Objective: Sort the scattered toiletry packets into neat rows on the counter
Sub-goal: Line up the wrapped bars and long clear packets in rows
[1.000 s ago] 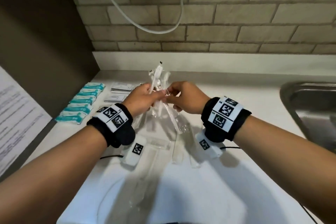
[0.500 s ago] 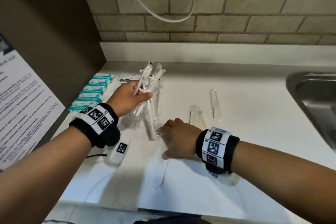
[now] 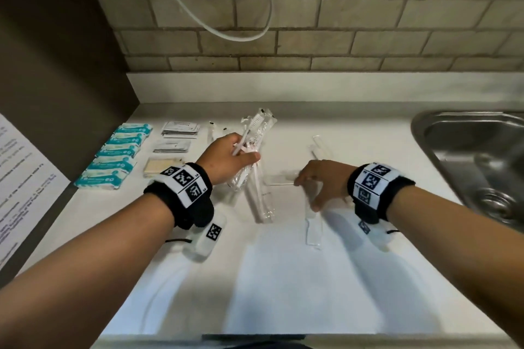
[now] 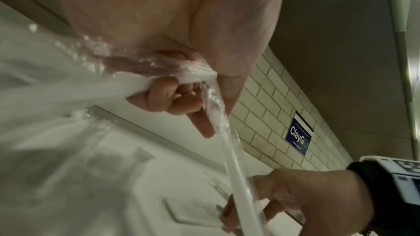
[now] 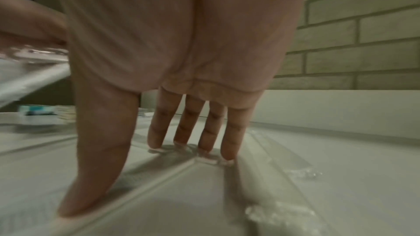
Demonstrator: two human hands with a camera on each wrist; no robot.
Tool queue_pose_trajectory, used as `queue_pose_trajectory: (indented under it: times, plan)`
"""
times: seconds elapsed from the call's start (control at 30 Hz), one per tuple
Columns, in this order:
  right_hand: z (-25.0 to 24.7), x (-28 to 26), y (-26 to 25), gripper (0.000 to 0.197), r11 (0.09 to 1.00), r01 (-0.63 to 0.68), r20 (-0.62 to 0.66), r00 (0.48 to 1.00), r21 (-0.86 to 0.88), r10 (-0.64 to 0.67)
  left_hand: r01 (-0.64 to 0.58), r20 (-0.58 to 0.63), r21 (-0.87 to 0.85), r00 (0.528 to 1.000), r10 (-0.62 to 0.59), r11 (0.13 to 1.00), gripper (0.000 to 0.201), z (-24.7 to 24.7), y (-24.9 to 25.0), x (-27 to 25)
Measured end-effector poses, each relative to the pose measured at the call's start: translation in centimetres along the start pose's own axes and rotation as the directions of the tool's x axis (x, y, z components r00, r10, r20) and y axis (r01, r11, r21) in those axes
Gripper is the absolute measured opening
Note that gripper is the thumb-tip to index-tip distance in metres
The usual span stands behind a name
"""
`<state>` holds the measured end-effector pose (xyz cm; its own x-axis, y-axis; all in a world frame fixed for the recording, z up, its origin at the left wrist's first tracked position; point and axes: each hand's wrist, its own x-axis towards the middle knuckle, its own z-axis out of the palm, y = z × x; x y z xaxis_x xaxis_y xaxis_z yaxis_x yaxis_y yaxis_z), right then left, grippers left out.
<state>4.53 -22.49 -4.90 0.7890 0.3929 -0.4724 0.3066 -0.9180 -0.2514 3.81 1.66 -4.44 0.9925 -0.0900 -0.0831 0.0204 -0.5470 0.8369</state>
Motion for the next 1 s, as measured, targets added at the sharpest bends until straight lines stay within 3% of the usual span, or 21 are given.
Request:
queue_pose_trajectory:
  times: [0.23, 0.43, 0.57, 0.67, 0.73, 0.8, 1.0]
  plan:
    - [-2.3, 2.1, 5.0, 0.071, 0.987, -0.155, -0.051, 0.987, -0.049, 0.153, 0.033, -0.014, -0.009, 0.999, -0.033, 0.999, 0.038, 2.8, 1.8, 2.3]
    - [-3.1, 4.2, 6.1, 0.058, 0.963, -0.234, -0.066, 0.972, -0.134, 0.226, 0.07, -0.008, 0.007, 0.997, -0.07, 0.997, 0.038, 3.5, 1.8, 4.2]
    - [-4.0, 5.2, 5.4, 0.059, 0.967, -0.204, -0.097, 0.977, -0.151, 0.191, 0.092, -0.003, 0.008, 0.996, -0.092, 0.996, 0.038, 3.7, 1.5, 5.2]
    - [-4.4, 5.3, 3.3, 0.065, 0.993, -0.048, -0.18, 0.981, 0.107, 0.067, 0.102, -0.002, 0.01, 0.995, -0.102, 0.995, 0.038, 4.0, 1.0, 5.8]
    - [-4.3, 5.7, 1.7, 0.071, 0.939, 0.021, -0.134, 0.991, 0.343, 0.026, 0.106, -0.012, -0.002, 0.994, -0.106, 0.994, 0.037, 4.3, 0.6, 6.0]
    - [-3.5, 6.5, 0.5, 0.073, 0.885, 0.027, -0.058, 0.998, 0.464, 0.0, 0.121, -0.011, -0.012, 0.993, -0.121, 0.993, 0.036, 4.7, 0.2, 6.2]
    - [-1.6, 7.8, -0.4, 0.025, 0.799, -0.051, -0.014, 0.997, 0.599, 0.074, 0.206, 0.038, 0.028, 0.978, -0.207, 0.978, 0.029, 5.4, -1.0, 6.6]
